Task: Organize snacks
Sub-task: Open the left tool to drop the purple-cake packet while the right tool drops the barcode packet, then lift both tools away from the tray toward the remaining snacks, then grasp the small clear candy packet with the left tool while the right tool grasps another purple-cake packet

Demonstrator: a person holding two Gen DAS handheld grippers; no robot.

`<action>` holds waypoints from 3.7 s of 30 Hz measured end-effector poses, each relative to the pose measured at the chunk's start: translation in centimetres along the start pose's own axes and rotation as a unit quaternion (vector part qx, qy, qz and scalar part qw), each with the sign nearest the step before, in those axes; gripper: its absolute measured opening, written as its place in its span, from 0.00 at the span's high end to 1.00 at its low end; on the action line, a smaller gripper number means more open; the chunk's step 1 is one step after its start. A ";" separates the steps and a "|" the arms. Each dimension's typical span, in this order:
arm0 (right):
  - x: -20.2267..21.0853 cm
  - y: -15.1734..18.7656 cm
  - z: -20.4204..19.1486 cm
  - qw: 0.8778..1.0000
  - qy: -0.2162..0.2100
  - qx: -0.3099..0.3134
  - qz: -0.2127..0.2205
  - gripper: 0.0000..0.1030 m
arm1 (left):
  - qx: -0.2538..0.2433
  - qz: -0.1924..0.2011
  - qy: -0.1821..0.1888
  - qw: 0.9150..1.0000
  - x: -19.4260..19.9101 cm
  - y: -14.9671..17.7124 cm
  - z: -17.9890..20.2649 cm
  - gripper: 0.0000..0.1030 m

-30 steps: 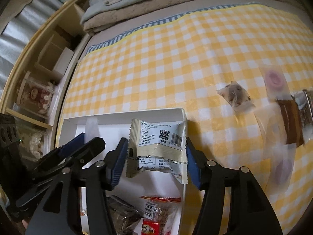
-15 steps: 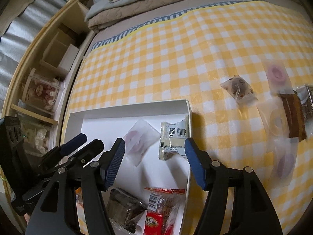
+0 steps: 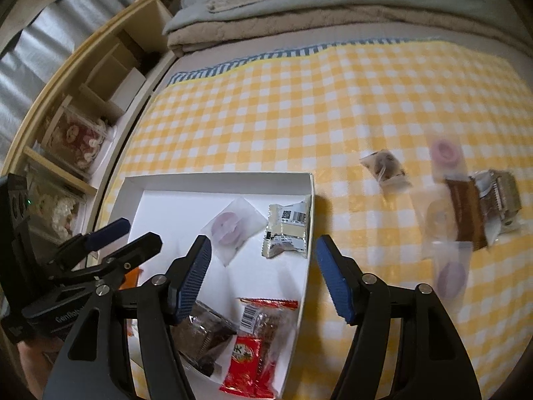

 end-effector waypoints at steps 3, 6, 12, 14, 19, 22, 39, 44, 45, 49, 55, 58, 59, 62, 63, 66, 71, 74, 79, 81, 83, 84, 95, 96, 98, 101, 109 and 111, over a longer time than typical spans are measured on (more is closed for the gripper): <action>0.8 0.3 -0.3 1.000 0.010 0.015 0.008 0.27 | 0.005 0.006 -0.003 1.000 1.3 0.5 -0.2 0.22; 1.8 0.7 -0.3 0.999 0.016 0.028 0.017 0.17 | 0.013 0.015 -0.008 1.000 2.9 0.9 -0.5 0.16; 3.8 1.3 -0.7 0.998 0.027 0.044 0.036 0.04 | 0.011 0.033 -0.014 0.999 5.9 1.8 -0.1 0.06; 4.4 1.5 -0.7 0.997 0.030 0.049 0.043 0.01 | 0.008 0.041 -0.015 0.999 7.1 2.2 0.2 0.02; 6.3 2.0 -0.4 0.995 0.031 0.057 0.071 0.00 | -0.002 0.059 -0.021 0.998 9.5 3.0 1.0 0.00; 7.5 2.2 0.0 0.994 0.034 0.060 0.086 0.00 | -0.008 0.067 -0.019 0.998 10.6 3.4 1.7 0.00; 15.1 2.8 5.5 0.986 0.041 0.036 0.155 0.00 | -0.038 0.104 0.018 0.994 12.4 2.6 7.9 0.00; 16.1 2.9 8.8 0.985 0.059 0.015 0.159 0.00 | -0.054 0.093 0.030 0.994 10.4 1.4 10.4 0.00; 16.2 2.9 9.5 0.985 0.063 0.010 0.158 0.00 | -0.055 0.090 0.031 0.994 10.0 1.0 10.8 0.00; 16.1 3.2 11.9 0.986 0.075 -0.009 0.150 0.00 | -0.058 0.079 0.046 0.994 8.0 -0.4 12.8 0.00; 14.9 3.4 15.0 0.987 0.090 -0.044 0.128 0.00 | -0.071 0.078 0.073 0.992 5.1 -2.4 15.7 0.00; 13.4 3.5 15.9 0.988 0.093 -0.060 0.109 0.00 | -0.079 0.076 0.086 0.990 3.3 -3.0 17.0 0.00; 12.8 3.6 16.1 0.988 0.093 -0.064 0.101 0.00 | -0.079 0.074 0.088 0.990 2.8 -3.2 17.3 0.00; 10.5 3.8 16.3 0.991 0.087 -0.070 0.071 0.00 | -0.073 0.061 0.102 0.990 0.7 -3.9 18.3 0.00; 9.6 3.9 16.3 0.992 0.081 -0.072 0.059 0.00 | -0.068 0.054 0.109 0.990 -0.1 -4.3 18.6 0.00; 6.8 4.1 16.4 0.993 0.076 -0.085 0.021 0.00 | -0.052 0.038 0.125 0.990 -2.3 -5.5 19.2 0.05; 2.8 4.4 17.0 0.992 0.085 -0.093 -0.027 0.06 | -0.023 0.000 0.138 0.990 -7.0 -8.0 19.7 0.13; 1.4 4.5 17.1 0.991 0.094 -0.085 -0.036 0.10 | 0.009 -0.026 0.138 0.990 -10.0 -9.3 19.6 0.20; -0.5 5.2 17.4 0.990 0.096 -0.080 -0.060 0.18 | 0.076 -0.082 0.147 0.983 -15.9 -10.7 18.8 0.29; -0.9 5.3 17.3 0.990 0.093 -0.079 -0.069 0.21 | 0.079 -0.095 0.131 0.984 -17.8 -11.0 18.7 0.33; -1.0 5.4 17.2 0.990 0.091 -0.073 -0.074 0.22 | 0.080 -0.101 0.120 0.984 -19.2 -11.4 18.7 0.35; -1.0 5.4 17.1 0.991 0.089 -0.068 -0.074 0.25 | 0.081 -0.101 0.118 0.985 -19.7 -11.7 18.7 0.35; -1.0 5.9 16.6 0.990 0.103 -0.034 -0.090 0.52 | 0.102 -0.099 0.094 0.985 -24.3 -12.5 18.7 0.47; -0.8 6.1 16.7 0.990 0.102 -0.037 -0.090 0.52 | 0.106 -0.100 0.086 0.986 -24.7 -12.5 18.5 0.52; -0.3 6.2 17.1 0.990 0.101 -0.043 -0.088 0.53 | 0.108 -0.105 0.074 0.986 -25.4 -12.3 18.1 0.59; 0.5 6.1 17.8 0.991 0.097 -0.052 -0.082 0.53 | 0.094 -0.104 0.053 0.989 -25.8 -12.1 18.2 0.71; 3.6 5.1 18.8 0.993 0.087 -0.072 -0.038 0.54 | 0.051 -0.078 0.050 0.994 -23.7 -12.1 20.1 0.74; 4.6 4.7 18.8 0.994 0.083 -0.070 -0.018 0.54 | 0.042 -0.068 0.058 0.995 -22.2 -11.5 20.5 0.75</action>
Point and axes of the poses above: each gripper's, at about its wrist camera, not at the fingertips, and x roughly against the way its jaws point, z to its right, y to its underside, the point moved 4 cm from there along -x, roughly the way its jaws point, and after that the axes turned 2 degrees about -z, right-handed, at the moved point
